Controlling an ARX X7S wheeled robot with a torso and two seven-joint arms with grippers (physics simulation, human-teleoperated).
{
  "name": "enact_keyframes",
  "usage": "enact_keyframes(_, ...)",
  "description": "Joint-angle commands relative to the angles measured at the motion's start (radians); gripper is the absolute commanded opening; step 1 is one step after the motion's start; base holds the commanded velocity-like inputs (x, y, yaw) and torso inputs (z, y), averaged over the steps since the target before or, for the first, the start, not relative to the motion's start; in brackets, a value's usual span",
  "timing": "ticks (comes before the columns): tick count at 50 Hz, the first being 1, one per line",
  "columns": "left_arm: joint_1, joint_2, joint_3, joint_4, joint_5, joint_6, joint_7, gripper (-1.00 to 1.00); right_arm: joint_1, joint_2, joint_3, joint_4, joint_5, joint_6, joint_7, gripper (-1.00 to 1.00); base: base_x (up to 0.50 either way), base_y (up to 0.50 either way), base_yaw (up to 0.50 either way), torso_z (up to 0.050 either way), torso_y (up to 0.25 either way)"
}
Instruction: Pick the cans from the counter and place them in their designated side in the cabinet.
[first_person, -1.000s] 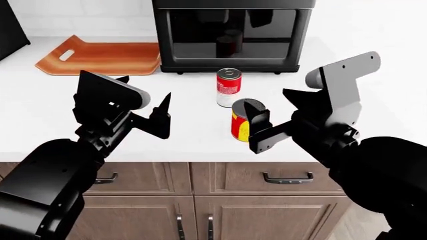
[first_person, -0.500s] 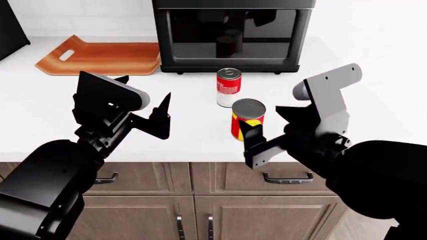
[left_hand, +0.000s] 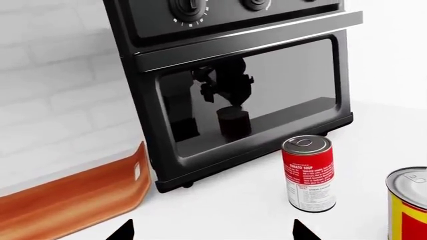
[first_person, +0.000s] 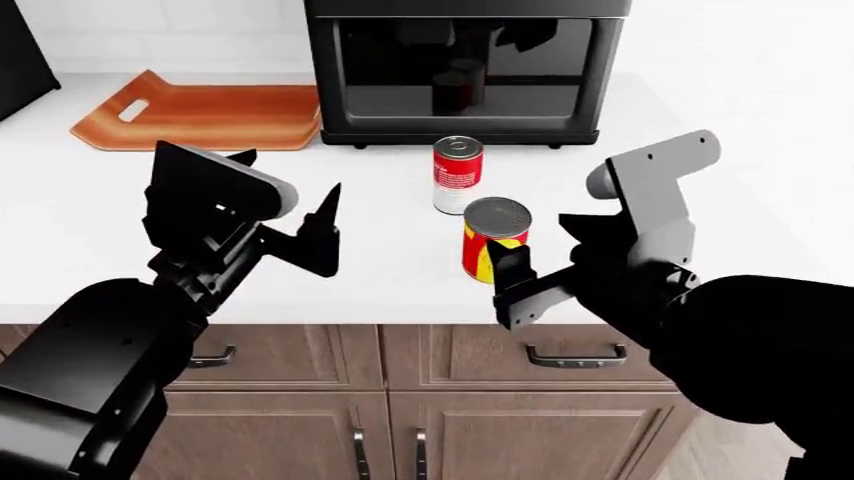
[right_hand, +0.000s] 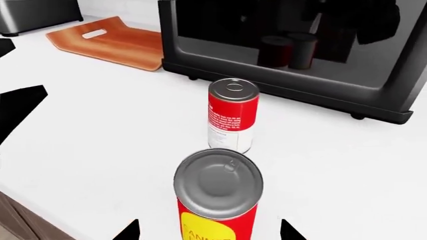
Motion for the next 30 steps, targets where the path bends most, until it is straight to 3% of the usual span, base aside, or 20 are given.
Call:
enact_keyframes(1,-0.003,0.0,0.0,-0.006,-0.004,0.005,-0.001,1.0,0.001,0.018,-0.063,0.039,-0.077,-0.068,-0.063,1.0,0.0,0.0,0.0,0.0,0.0)
enact_keyframes(30,-0.001,-0.002,0.002,-0.038,-0.006,0.031,0.0,1.0,0.026,0.012,-0.214,0.156,-0.234,-0.204,-0.2,1.0,0.0,0.0,0.0,0.0,0.0)
